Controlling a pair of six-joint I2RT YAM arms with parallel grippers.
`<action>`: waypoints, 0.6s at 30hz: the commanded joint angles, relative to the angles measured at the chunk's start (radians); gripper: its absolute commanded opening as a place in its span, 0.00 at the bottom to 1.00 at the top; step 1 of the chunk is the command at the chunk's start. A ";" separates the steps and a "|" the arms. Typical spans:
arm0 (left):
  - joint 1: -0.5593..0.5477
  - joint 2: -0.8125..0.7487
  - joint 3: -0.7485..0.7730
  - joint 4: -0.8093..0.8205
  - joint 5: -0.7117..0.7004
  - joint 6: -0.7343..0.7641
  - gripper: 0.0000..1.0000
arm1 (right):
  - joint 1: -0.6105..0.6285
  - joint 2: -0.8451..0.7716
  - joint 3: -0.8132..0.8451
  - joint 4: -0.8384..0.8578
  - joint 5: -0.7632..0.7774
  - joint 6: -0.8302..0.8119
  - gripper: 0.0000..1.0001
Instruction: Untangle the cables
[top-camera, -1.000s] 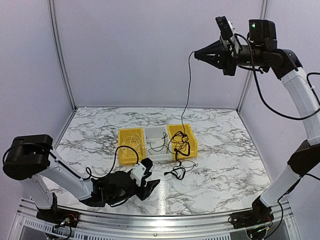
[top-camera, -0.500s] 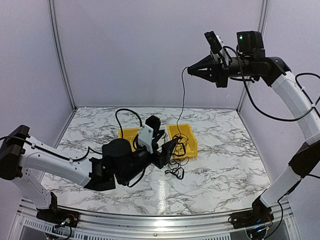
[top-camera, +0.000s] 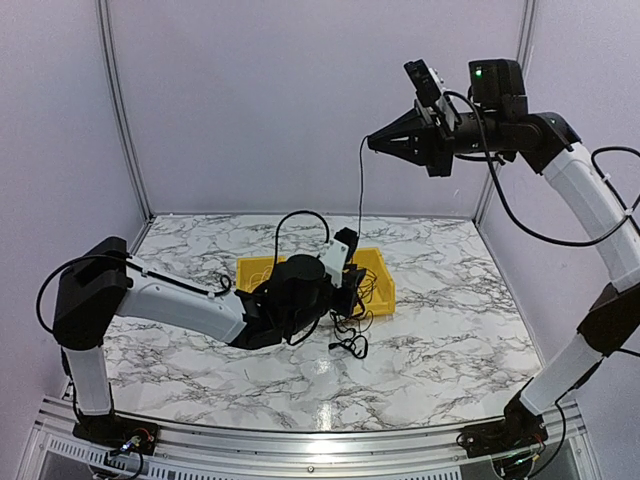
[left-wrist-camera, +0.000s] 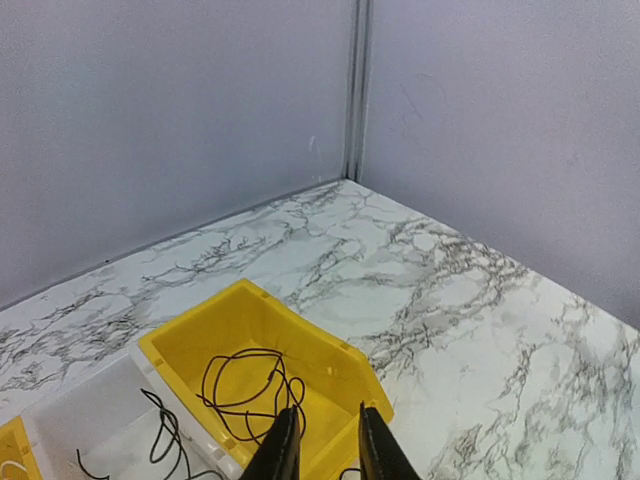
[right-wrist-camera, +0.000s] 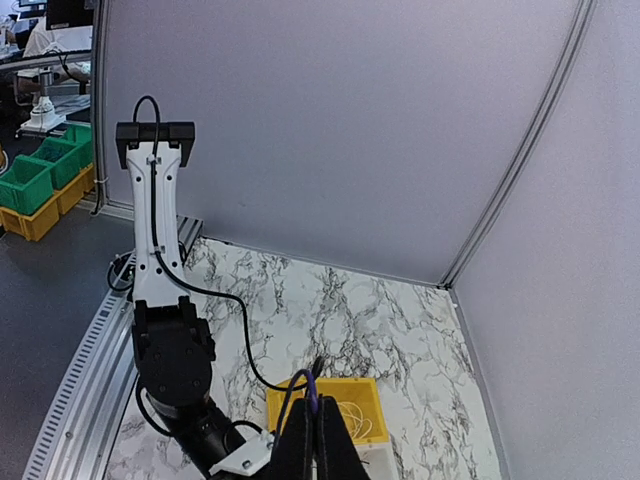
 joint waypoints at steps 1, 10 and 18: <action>-0.014 0.041 -0.019 -0.018 0.129 -0.034 0.18 | -0.014 -0.005 0.123 0.005 -0.036 0.023 0.00; -0.062 -0.038 -0.302 0.030 0.143 -0.112 0.11 | -0.125 0.097 0.386 0.078 -0.110 0.129 0.00; -0.063 -0.154 -0.492 0.033 0.073 -0.179 0.09 | -0.164 0.082 0.350 0.094 -0.084 0.130 0.00</action>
